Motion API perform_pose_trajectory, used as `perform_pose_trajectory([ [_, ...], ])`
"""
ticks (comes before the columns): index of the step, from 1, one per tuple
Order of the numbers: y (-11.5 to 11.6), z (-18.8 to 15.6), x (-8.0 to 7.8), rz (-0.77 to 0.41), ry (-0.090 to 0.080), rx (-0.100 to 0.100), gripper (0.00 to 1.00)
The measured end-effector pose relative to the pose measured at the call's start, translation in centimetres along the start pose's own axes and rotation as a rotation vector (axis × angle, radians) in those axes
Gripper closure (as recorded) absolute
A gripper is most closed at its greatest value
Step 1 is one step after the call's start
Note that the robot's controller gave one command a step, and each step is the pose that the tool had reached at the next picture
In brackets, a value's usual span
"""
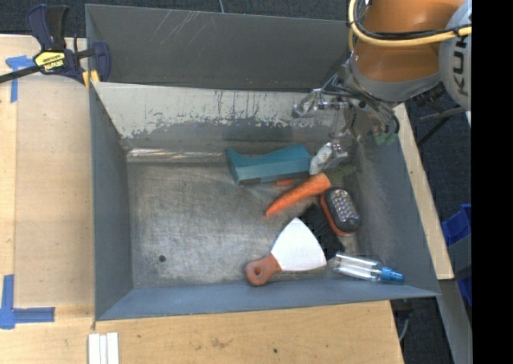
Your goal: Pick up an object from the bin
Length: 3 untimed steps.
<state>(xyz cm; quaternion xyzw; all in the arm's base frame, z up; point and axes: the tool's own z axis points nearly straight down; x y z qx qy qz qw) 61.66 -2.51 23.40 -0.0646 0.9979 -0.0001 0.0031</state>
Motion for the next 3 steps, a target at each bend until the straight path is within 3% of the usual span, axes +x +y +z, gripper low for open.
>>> perform_pose_trajectory([
  [1, 0.1, 0.7, 0.1, 0.073, -0.001, 0.0, 0.0],
  [2, 0.7, 6.0, 0.1, 0.292, 0.004, 0.0, 0.0],
  [3, -0.6, 10.0, 0.2, 0.117, 0.001, 0.0, 0.0],
])
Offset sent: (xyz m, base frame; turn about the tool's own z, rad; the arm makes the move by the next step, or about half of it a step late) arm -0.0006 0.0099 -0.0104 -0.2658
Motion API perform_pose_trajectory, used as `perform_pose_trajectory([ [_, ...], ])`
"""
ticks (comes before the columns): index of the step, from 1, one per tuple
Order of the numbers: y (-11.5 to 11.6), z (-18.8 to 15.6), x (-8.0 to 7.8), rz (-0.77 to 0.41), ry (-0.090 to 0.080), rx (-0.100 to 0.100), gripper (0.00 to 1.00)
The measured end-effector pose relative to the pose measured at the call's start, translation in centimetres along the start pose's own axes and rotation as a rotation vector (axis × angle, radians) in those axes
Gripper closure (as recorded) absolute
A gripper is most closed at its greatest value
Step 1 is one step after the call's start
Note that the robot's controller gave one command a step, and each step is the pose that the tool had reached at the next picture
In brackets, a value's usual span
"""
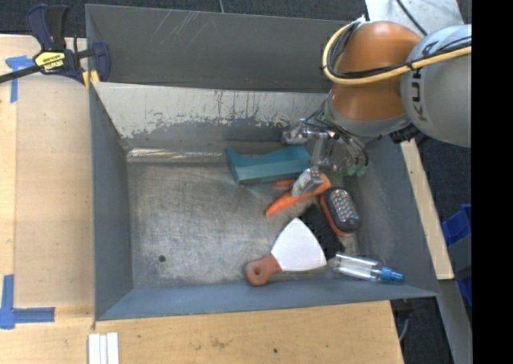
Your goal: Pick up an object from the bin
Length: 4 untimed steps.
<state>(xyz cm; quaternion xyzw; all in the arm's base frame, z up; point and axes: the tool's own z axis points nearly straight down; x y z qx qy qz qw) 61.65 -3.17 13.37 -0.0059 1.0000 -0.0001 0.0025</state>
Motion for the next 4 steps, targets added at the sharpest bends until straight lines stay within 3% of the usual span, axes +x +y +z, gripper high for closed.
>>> perform_pose_trajectory([
  [1, 3.2, 0.2, 0.6, 0.178, 0.005, 0.0, 0.0],
  [2, 3.3, 2.5, 0.3, -0.043, -0.02, -0.004, 1.0],
  [3, 3.3, 2.5, 0.3, -0.043, -0.02, -0.004, 1.0],
  [4, 3.8, -2.0, 0.6, -0.036, 0.013, 0.0, 1.0],
])
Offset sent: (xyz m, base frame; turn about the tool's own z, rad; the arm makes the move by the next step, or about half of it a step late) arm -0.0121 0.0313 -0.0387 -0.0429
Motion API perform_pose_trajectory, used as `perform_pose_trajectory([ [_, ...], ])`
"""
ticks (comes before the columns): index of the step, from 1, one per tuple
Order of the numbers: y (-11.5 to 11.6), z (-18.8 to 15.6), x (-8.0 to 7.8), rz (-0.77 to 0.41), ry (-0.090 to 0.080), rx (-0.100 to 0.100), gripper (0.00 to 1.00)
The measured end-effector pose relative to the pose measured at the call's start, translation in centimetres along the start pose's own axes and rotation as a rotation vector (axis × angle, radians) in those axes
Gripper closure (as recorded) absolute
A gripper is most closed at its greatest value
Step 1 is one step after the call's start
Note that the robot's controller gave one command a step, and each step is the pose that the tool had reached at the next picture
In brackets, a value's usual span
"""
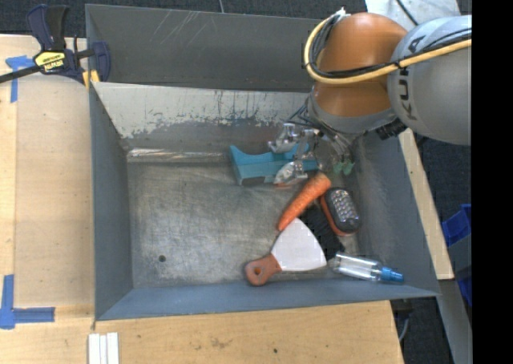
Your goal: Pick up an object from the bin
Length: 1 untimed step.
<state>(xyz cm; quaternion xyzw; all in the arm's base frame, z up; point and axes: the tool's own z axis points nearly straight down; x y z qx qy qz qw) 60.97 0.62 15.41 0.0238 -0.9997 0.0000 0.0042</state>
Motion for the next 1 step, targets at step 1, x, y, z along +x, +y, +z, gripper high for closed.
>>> perform_pose_trajectory([
  [1, 0.0, -4.16, -0.41, -0.002, -0.011, 0.001, 1.0],
])
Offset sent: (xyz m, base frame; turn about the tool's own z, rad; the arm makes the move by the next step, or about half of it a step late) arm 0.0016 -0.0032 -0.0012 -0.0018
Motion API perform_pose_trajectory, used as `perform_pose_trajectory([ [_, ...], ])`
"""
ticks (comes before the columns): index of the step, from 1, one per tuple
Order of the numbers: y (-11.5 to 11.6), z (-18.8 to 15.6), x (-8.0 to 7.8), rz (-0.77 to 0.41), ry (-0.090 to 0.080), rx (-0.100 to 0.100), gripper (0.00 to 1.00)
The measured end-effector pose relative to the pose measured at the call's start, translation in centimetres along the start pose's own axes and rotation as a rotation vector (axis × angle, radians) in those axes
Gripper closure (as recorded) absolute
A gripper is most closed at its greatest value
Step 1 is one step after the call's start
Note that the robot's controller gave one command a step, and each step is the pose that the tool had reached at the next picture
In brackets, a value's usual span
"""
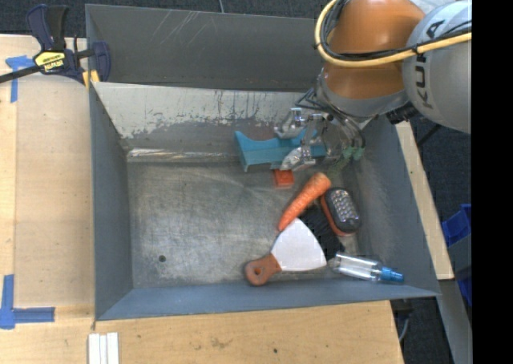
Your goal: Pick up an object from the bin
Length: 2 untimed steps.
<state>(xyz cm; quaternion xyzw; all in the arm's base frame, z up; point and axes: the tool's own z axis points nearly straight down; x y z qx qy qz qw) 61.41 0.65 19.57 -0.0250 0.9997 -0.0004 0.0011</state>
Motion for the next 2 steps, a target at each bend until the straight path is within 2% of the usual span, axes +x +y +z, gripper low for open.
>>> perform_pose_trajectory([
  [1, -0.2, 2.9, 0.2, 0.0, 0.003, 0.0, 1.0],
  [2, -1.7, -9.0, -1.3, -0.164, 0.005, -0.001, 1.0],
])
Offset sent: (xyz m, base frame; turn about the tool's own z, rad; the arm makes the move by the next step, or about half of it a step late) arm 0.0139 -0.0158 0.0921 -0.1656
